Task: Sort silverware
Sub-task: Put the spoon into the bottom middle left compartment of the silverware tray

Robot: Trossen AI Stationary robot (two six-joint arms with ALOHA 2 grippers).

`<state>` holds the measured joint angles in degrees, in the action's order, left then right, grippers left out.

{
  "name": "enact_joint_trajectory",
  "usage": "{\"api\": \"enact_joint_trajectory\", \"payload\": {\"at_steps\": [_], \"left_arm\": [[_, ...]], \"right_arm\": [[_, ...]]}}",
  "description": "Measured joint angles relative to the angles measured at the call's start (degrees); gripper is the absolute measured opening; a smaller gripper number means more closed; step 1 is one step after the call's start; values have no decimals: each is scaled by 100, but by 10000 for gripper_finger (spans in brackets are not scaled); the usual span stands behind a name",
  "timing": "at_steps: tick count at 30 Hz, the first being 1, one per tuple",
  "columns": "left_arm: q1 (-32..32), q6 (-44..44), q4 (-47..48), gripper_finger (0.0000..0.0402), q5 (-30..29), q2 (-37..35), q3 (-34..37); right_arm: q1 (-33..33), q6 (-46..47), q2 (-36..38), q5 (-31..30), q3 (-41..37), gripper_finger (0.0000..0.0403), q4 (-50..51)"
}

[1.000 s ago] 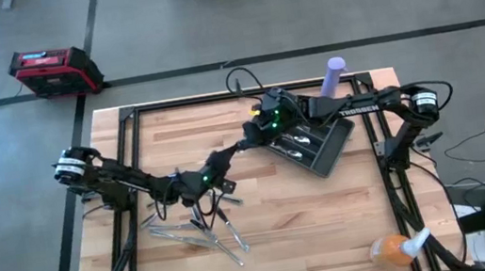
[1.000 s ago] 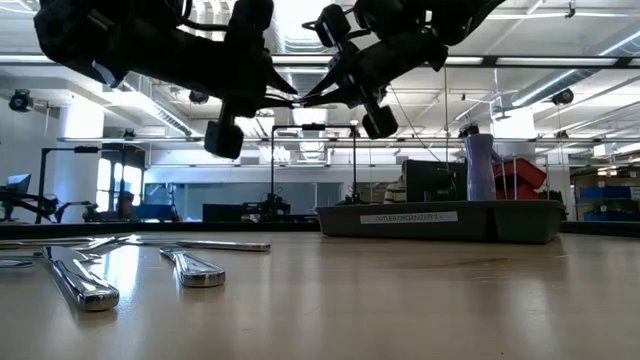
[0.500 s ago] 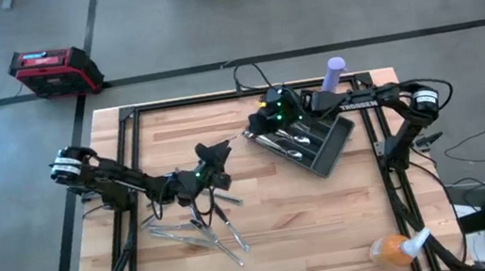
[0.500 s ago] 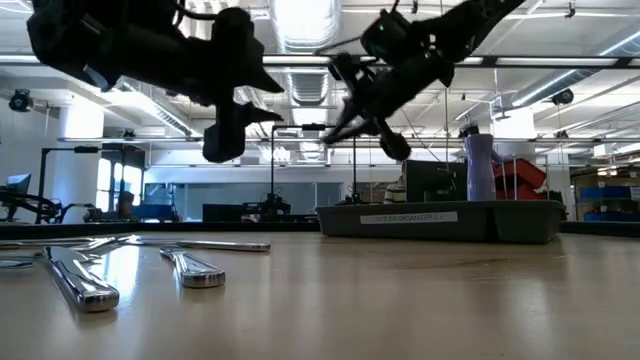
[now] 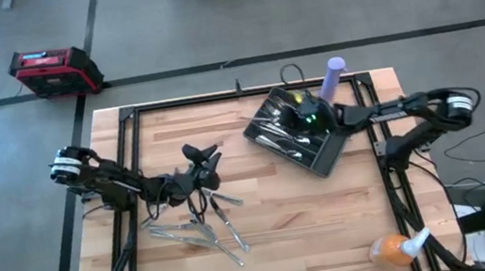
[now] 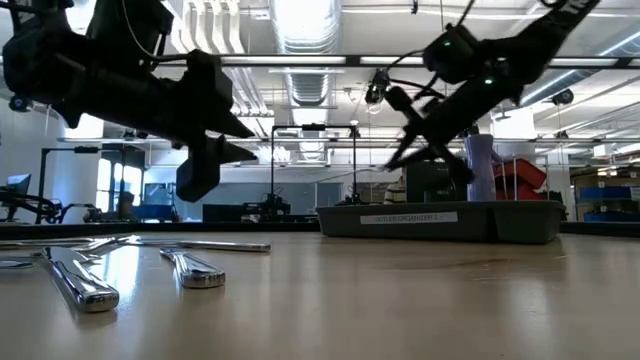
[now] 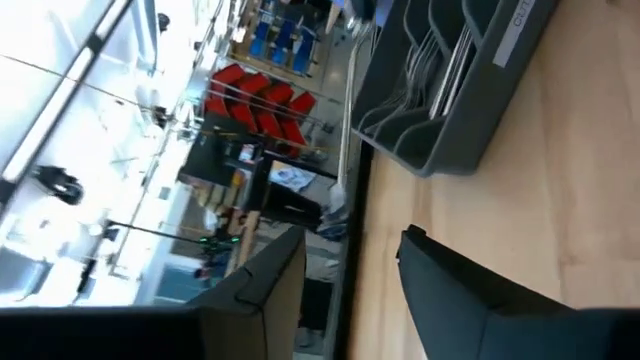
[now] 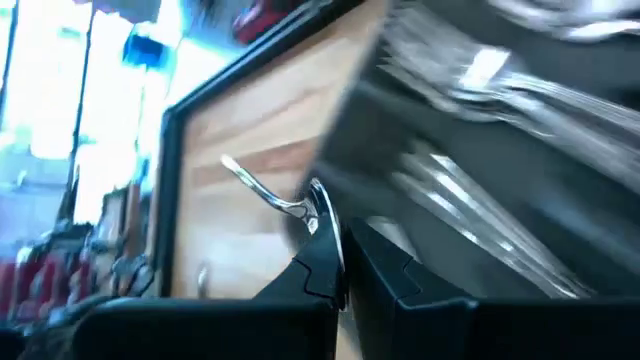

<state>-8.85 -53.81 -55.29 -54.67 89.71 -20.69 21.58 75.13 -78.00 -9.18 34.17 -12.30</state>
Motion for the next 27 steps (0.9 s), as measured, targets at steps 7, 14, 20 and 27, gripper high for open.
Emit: {"api": "enact_joint_trajectory", "payload": {"at_steps": [7,14,20,27], "left_arm": [[479,682,5,119,1064,0,162],[1113,1126,-38,118,2057,-2,166],[1262,1416,26,118,2242,-2,168],[1256,1961,8,118,2244,-77,188]], "right_arm": [[-1012,1395,584,-1728,-722,0,80],[-1196,2238,284,-1874,-726,0,633],[-1153,2430,-39,-1931,-712,0,598],[-1148,2253,-86,-1925,-663,0,606]]}}
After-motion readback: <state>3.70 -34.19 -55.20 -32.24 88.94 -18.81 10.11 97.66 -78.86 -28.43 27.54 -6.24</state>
